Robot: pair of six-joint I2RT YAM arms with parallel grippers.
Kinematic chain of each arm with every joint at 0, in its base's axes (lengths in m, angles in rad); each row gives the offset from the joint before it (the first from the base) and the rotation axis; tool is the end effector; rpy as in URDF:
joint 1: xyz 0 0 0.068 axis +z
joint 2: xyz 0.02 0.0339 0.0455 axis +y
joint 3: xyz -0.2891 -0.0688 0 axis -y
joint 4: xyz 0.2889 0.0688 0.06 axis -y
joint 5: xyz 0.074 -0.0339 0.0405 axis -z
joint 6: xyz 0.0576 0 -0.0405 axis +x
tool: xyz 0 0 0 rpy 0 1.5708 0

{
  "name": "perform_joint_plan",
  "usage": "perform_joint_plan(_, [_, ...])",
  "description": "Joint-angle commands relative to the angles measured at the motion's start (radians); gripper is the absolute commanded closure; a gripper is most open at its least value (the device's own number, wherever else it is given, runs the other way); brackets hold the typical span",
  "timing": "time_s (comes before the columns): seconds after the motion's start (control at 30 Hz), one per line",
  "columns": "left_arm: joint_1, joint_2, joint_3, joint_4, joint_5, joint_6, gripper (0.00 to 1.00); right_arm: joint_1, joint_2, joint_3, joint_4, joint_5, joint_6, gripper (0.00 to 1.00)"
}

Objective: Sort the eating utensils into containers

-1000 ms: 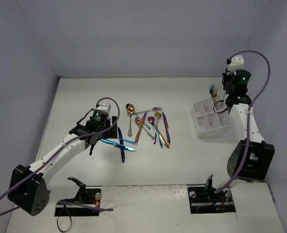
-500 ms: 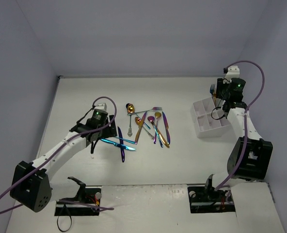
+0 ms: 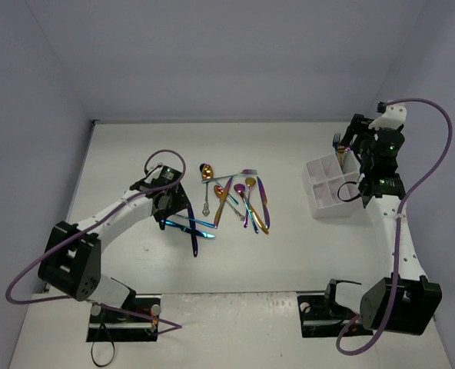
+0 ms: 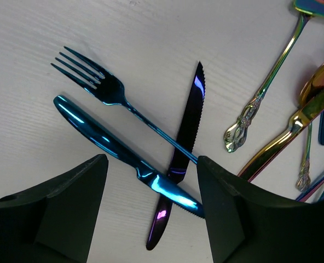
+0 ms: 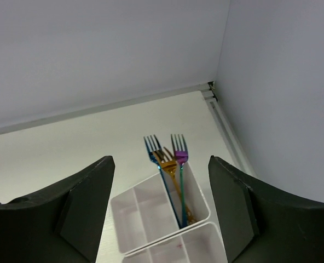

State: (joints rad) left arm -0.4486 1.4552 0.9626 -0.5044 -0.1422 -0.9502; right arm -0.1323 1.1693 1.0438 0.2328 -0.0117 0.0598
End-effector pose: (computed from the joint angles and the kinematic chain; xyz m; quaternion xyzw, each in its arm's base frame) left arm 0.3105 -0.1404 0.2069 -0.2569 0.9218 -0.1296 0.2599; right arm 0.3292 -0.0431 0.4171 0.0597 0.6655 -0.0231 0.7436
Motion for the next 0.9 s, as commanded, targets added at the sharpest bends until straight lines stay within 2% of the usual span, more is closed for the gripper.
perform_joint_plan(0.0, [0.013, 0.063, 0.094, -0.012, -0.033, -0.114, 0.42, 0.025, -0.089, -0.043, 0.003, -0.022, 0.089, 0.33])
perform_joint_plan(0.27, [0.02, 0.167, 0.125, -0.04, -0.026, -0.209, 0.5, 0.051, -0.184, -0.104, -0.031, -0.049, 0.082, 0.31])
perform_joint_plan(0.67, [0.032, 0.252, 0.136, -0.039, -0.019, -0.277, 0.62, 0.105, -0.221, -0.127, -0.051, -0.064, 0.058, 0.29])
perform_joint_plan(0.87, [0.036, 0.3, 0.145, -0.037, -0.006, -0.302, 0.74, 0.117, -0.229, -0.13, -0.057, -0.073, 0.055, 0.28])
